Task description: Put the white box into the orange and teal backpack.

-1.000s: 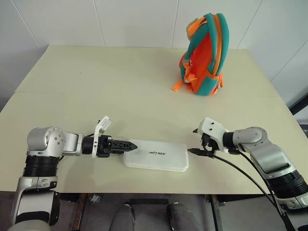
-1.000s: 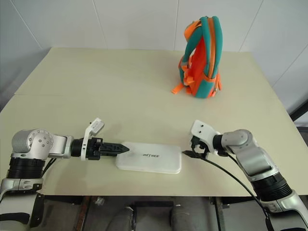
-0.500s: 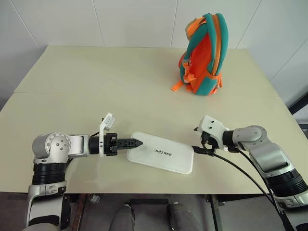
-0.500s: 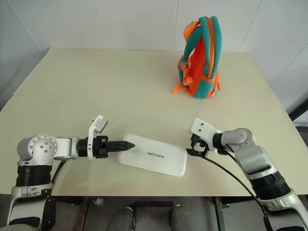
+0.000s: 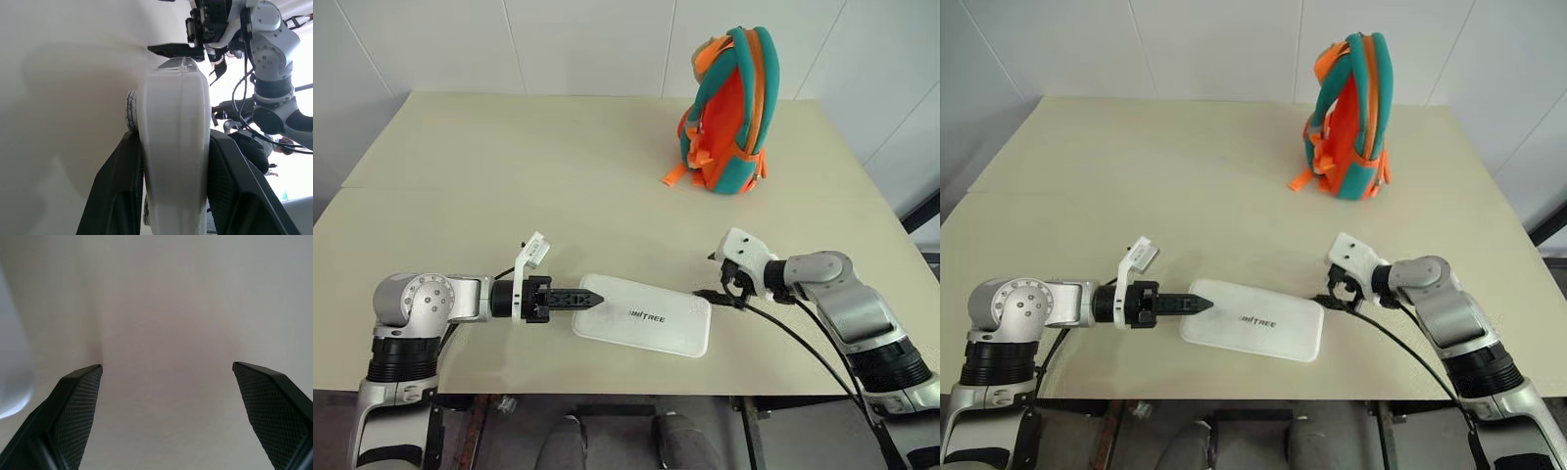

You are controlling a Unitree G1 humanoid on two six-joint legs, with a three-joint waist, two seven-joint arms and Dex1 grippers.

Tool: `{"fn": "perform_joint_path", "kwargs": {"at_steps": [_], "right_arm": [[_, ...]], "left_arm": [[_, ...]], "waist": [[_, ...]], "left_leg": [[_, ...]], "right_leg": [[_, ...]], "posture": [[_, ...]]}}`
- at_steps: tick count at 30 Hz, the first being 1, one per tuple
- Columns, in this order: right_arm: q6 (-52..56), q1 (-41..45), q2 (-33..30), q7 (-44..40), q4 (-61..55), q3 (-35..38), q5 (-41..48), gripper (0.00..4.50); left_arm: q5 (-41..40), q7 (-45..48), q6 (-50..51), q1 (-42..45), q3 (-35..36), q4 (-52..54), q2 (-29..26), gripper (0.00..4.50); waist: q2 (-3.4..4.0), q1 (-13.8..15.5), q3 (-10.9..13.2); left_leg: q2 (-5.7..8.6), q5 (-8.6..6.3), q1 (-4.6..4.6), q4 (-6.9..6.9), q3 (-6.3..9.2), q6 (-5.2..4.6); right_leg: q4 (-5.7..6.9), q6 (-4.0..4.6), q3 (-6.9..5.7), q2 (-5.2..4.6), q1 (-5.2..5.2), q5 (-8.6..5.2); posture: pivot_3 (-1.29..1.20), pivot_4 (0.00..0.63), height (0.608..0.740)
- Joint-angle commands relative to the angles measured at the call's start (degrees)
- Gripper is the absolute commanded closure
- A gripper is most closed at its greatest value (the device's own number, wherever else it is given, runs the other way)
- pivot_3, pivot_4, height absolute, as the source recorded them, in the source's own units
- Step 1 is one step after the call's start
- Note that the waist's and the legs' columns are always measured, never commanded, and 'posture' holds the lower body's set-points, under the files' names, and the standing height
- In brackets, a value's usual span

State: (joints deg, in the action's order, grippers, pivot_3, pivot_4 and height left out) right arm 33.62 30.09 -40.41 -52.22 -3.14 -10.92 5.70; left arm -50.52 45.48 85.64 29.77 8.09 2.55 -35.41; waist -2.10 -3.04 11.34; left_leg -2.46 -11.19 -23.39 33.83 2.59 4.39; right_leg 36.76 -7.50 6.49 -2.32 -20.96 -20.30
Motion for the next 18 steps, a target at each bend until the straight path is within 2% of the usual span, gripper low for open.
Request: {"fn": "perform_joint_path", "kwargs": {"at_steps": [1, 7, 13, 18], "right_arm": [[-1.4, 2.3, 0.3, 3.3, 1.8, 5.0, 0.6, 0.0], [-2.4, 7.7, 3.4, 12.2, 10.0, 10.2, -0.1, 0.0], [-5.9, 19.9, 10.9, 26.8, 23.9, 18.0, 0.9, 0.0], [-14.6, 28.5, 14.2, 33.1, 38.5, 20.5, 0.4, 0.0]], "left_arm": [[0.9, -0.4, -0.1, -0.9, 0.3, 2.5, -4.5, 3.15], [-0.6, -0.4, -1.3, -0.7, 4.6, 2.1, -7.8, 3.18], [-4.7, -3.8, -1.6, 2.4, 16.9, -0.2, -5.3, 3.2], [-7.6, -7.5, -0.3, 3.8, 22.1, -0.2, -1.4, 3.26]], "waist": [[-0.1, -0.1, 0.1], [-0.15, -0.4, 0.1], [-0.14, -0.5, 0.2], [-0.13, -0.3, 0.2]], "left_leg": [[0.0, 0.0, 0.0, 0.0, 0.0, 0.0], [-0.06, 0.0, -0.01, -0.25, -0.04, 0.01], [-0.12, 0.09, -0.23, -0.4, -0.09, 0.16], [-0.11, 0.06, -0.36, -0.5, -0.1, 0.19]], "right_leg": [[0.0, 0.0, 0.0, 0.01, -0.01, 0.0], [0.0, 0.08, 0.03, 0.03, -0.18, -0.04], [0.22, 0.09, 0.08, 0.1, -0.6, -0.05], [0.01, 0.08, 0.04, 0.07, -0.64, -0.06]], "posture": [[0.0, 0.15, 0.74], [0.0, 0.15, 0.74], [0.0, 0.15, 0.74], [0.0, 0.15, 0.74]]}}
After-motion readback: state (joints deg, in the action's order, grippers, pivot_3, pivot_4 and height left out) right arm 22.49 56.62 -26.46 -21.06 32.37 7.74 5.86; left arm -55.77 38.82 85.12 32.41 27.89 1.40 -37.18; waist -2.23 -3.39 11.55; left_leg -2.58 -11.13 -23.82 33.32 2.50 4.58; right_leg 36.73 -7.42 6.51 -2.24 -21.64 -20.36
